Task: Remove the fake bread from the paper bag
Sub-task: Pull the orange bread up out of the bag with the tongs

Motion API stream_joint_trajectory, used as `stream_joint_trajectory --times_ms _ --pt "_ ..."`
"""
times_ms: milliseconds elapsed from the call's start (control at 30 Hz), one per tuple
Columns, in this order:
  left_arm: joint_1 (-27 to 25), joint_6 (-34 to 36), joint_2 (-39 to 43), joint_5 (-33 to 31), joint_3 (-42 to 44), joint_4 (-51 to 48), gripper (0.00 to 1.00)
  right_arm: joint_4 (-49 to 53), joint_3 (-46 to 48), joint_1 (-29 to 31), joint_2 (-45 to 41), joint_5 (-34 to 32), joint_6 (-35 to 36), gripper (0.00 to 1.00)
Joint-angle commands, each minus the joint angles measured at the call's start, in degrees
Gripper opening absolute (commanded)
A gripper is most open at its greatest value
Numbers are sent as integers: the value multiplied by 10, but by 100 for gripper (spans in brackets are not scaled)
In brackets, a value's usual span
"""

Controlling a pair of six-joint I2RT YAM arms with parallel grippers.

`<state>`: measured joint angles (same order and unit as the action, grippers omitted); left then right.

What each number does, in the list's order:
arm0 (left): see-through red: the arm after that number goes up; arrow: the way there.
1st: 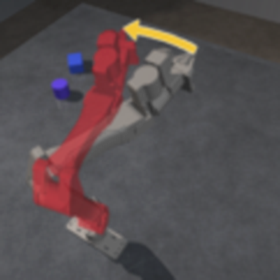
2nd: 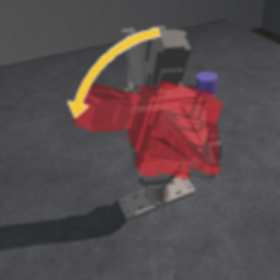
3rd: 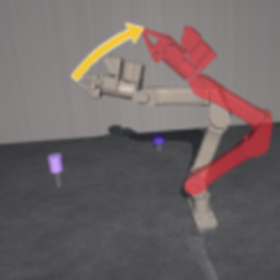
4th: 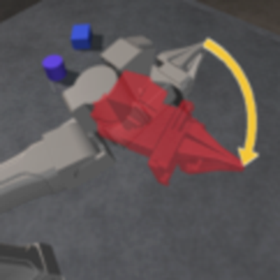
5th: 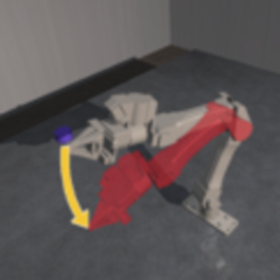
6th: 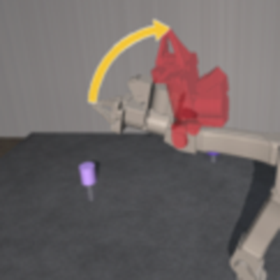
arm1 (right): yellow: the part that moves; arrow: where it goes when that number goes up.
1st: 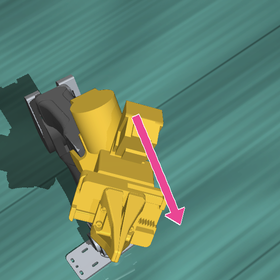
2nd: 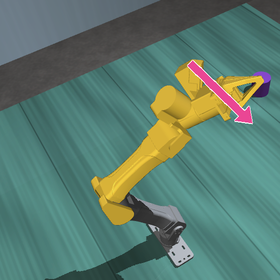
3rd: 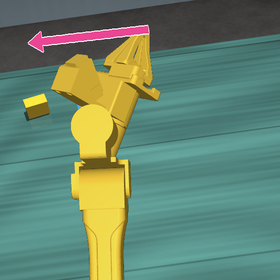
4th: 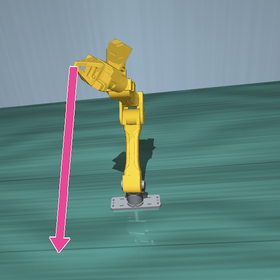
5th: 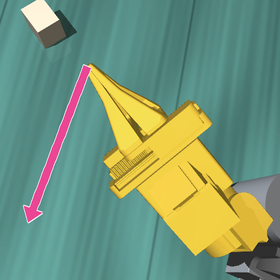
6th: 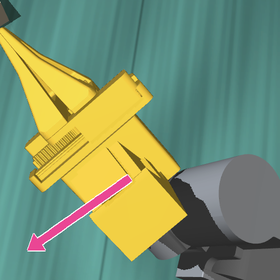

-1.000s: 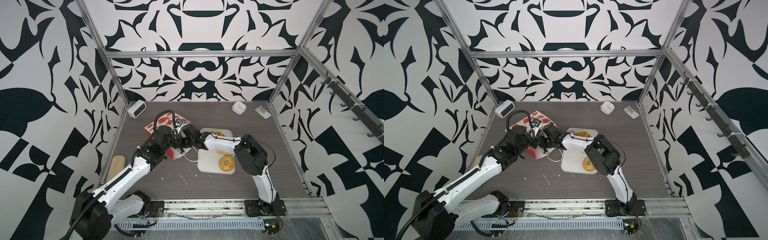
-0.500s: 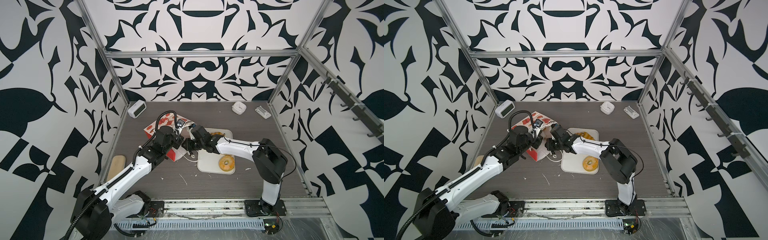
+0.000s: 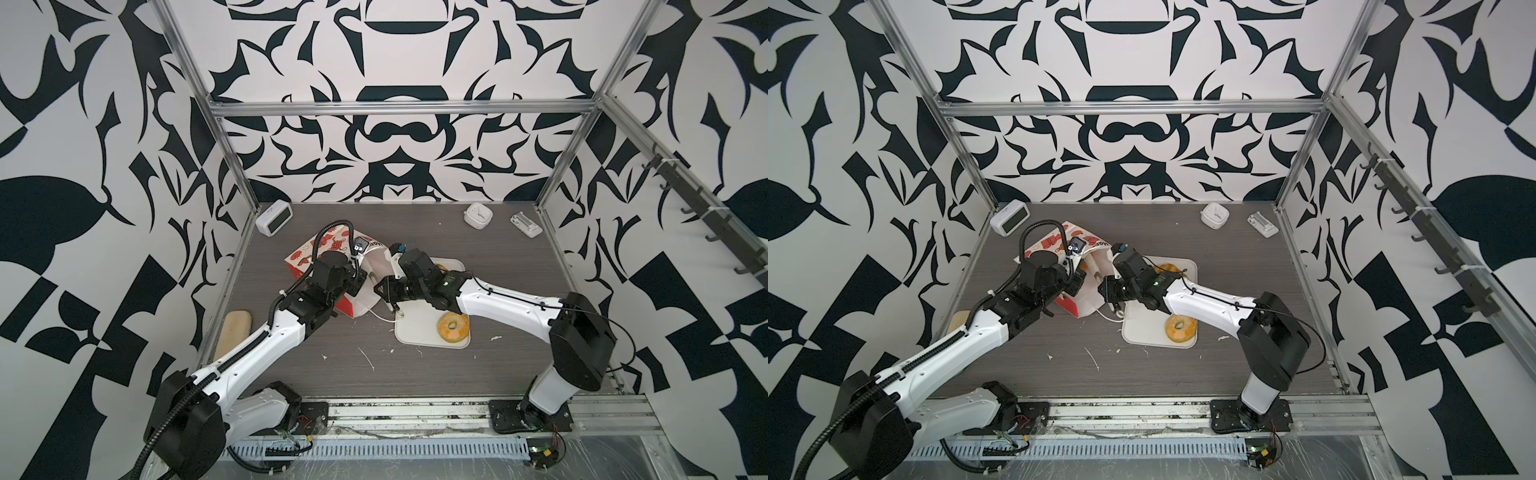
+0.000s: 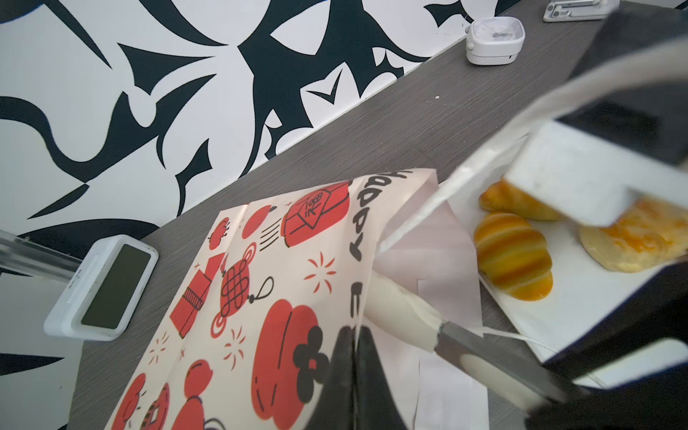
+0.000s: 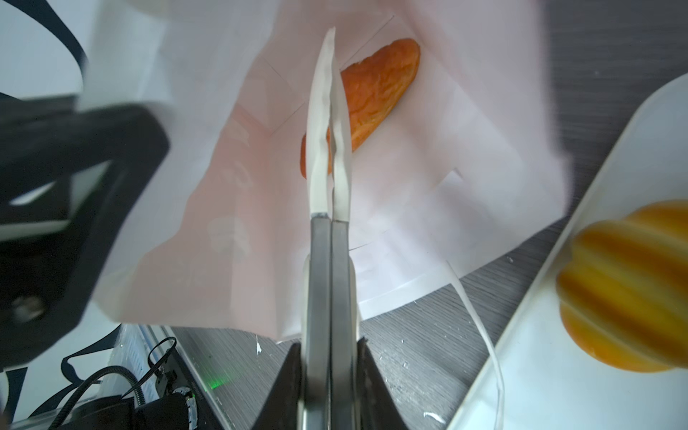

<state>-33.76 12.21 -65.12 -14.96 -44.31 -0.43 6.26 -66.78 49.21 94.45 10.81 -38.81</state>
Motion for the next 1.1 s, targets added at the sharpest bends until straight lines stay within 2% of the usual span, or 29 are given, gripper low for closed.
stream_joint_trajectory --times_ms 0,67,167,367,500,767,1067 --pt "1 -6 1 -8 4 26 6 19 -5 0 -19 -4 32 5" --pt "1 -6 4 -7 7 27 6 35 -16 0 -9 -4 43 11" --pt "1 -5 6 -3 10 27 6 42 -34 0 19 9 50 28" --pt "1 -3 10 11 8 18 6 19 -75 -1 78 53 33 43" --pt "1 0 16 16 10 13 6 -4 -91 -3 98 66 9 47" --pt "1 -2 22 25 14 7 7 -66 -78 -28 117 112 -48 48" --pt "1 -2 19 30 10 4 7 -79 -89 -37 142 143 -66 48"
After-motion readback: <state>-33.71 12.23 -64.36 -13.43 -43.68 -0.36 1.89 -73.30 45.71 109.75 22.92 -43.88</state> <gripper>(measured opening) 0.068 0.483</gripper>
